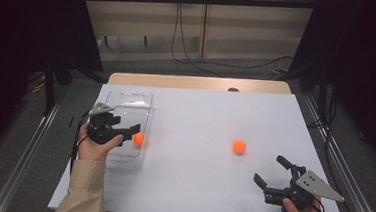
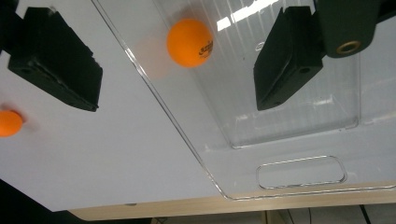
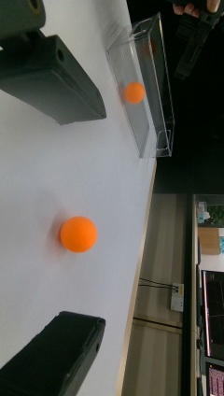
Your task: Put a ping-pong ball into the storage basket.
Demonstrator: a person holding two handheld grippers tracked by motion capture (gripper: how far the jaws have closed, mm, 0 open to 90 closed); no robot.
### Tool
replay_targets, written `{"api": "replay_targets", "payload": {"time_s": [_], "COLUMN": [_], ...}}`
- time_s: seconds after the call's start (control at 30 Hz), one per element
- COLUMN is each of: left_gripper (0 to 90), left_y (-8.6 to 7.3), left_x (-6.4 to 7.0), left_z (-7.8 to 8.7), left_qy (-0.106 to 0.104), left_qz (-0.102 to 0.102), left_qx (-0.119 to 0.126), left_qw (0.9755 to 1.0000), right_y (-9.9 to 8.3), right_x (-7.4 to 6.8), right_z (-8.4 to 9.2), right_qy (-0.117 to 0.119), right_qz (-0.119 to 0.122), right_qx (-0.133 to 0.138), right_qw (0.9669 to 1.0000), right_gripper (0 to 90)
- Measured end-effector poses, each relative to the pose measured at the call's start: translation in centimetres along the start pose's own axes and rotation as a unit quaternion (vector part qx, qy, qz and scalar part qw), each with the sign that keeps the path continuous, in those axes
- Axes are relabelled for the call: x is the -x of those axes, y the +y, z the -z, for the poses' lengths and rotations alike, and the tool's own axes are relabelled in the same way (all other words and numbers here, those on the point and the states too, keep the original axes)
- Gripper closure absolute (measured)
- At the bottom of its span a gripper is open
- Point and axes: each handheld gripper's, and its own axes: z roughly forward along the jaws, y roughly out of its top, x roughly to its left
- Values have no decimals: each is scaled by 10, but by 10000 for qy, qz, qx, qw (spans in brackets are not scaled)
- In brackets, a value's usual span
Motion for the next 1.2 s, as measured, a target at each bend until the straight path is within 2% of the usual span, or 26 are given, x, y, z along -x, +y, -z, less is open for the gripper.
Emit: {"api": "replay_targets", "payload": {"time_s": [1.1, 1.2], "left_gripper": [105, 101], "left_y": [4, 4], "left_x": [33, 37], "left_z": [-7, -9], "left_qy": [-503, -555], "left_qz": [-277, -254], "left_qx": [27, 41], "left_qw": [9983, 9981], "right_y": [0, 0], "right_x": [-2, -2], "right_z": [-3, -3], "right_qy": [66, 61], "right_qz": [10, 21], "right_qx": [-29, -23], "right_qw": [10000, 10000], "right_gripper": [17, 17]}}
